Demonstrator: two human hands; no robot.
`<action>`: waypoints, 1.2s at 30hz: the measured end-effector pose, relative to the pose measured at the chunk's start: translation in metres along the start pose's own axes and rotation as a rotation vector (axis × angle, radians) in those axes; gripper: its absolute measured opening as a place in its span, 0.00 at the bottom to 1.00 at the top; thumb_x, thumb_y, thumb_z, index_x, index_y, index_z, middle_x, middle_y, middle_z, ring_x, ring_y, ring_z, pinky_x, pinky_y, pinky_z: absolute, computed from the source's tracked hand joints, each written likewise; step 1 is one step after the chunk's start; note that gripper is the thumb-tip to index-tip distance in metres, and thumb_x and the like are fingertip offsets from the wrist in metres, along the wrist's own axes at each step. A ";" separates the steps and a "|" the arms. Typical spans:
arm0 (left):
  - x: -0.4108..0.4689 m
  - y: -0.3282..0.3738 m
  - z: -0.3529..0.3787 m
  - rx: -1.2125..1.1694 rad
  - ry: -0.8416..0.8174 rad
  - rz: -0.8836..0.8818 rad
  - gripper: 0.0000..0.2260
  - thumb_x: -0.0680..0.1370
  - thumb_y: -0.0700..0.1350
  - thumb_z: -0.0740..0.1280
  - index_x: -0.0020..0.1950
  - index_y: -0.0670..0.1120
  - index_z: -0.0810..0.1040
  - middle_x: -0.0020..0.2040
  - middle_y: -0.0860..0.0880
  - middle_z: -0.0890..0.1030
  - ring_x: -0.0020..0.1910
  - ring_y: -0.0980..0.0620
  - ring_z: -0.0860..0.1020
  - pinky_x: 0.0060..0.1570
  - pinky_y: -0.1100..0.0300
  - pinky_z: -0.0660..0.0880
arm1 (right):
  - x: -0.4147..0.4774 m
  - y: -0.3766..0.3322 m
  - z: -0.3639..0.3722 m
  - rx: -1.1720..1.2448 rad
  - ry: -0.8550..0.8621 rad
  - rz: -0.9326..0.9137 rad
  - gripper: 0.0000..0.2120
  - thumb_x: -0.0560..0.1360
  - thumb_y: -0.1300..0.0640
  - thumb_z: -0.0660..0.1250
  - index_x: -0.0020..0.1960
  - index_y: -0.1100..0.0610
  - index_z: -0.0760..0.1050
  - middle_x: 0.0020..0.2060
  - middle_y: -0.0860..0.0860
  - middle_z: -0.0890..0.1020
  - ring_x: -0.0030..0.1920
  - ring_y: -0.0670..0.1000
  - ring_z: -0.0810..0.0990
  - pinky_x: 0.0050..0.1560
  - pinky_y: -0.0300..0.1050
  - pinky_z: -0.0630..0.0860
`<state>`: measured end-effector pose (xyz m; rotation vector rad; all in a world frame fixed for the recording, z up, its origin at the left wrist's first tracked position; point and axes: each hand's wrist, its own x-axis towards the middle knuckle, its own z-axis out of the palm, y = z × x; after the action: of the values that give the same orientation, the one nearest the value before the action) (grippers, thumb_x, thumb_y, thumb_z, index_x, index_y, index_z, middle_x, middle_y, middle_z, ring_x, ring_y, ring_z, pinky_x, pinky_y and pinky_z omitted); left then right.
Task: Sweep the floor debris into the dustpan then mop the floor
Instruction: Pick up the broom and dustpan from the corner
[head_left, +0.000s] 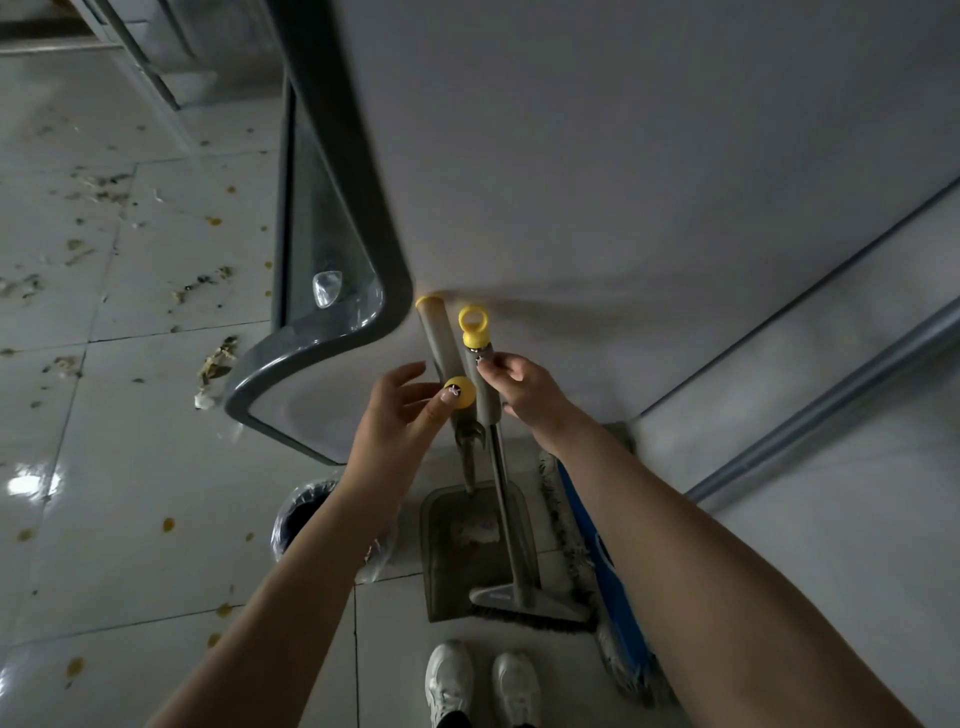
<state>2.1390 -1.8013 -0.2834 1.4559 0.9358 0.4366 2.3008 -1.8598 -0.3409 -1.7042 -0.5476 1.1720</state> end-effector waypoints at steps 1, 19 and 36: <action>0.000 0.000 0.000 0.004 0.002 0.004 0.36 0.60 0.64 0.67 0.63 0.48 0.68 0.52 0.52 0.79 0.54 0.55 0.78 0.55 0.54 0.76 | 0.001 0.001 0.001 -0.002 0.014 -0.009 0.09 0.78 0.48 0.62 0.53 0.51 0.75 0.52 0.55 0.80 0.51 0.50 0.77 0.51 0.44 0.73; -0.008 0.007 0.005 0.047 0.050 -0.050 0.30 0.69 0.59 0.66 0.66 0.45 0.67 0.50 0.52 0.80 0.51 0.52 0.79 0.55 0.52 0.76 | -0.050 0.008 -0.017 0.005 -0.006 -0.035 0.14 0.77 0.53 0.65 0.58 0.62 0.73 0.55 0.62 0.79 0.57 0.60 0.77 0.59 0.51 0.73; 0.002 0.040 -0.033 0.336 -0.115 0.092 0.14 0.77 0.50 0.66 0.61 0.48 0.73 0.46 0.58 0.76 0.46 0.59 0.75 0.40 0.69 0.68 | -0.126 -0.059 0.012 0.187 0.134 -0.240 0.23 0.65 0.37 0.69 0.47 0.56 0.77 0.37 0.53 0.79 0.38 0.46 0.79 0.46 0.41 0.75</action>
<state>2.1263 -1.7740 -0.2412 1.8148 0.8814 0.2665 2.2432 -1.9264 -0.2323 -1.4993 -0.5261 0.9017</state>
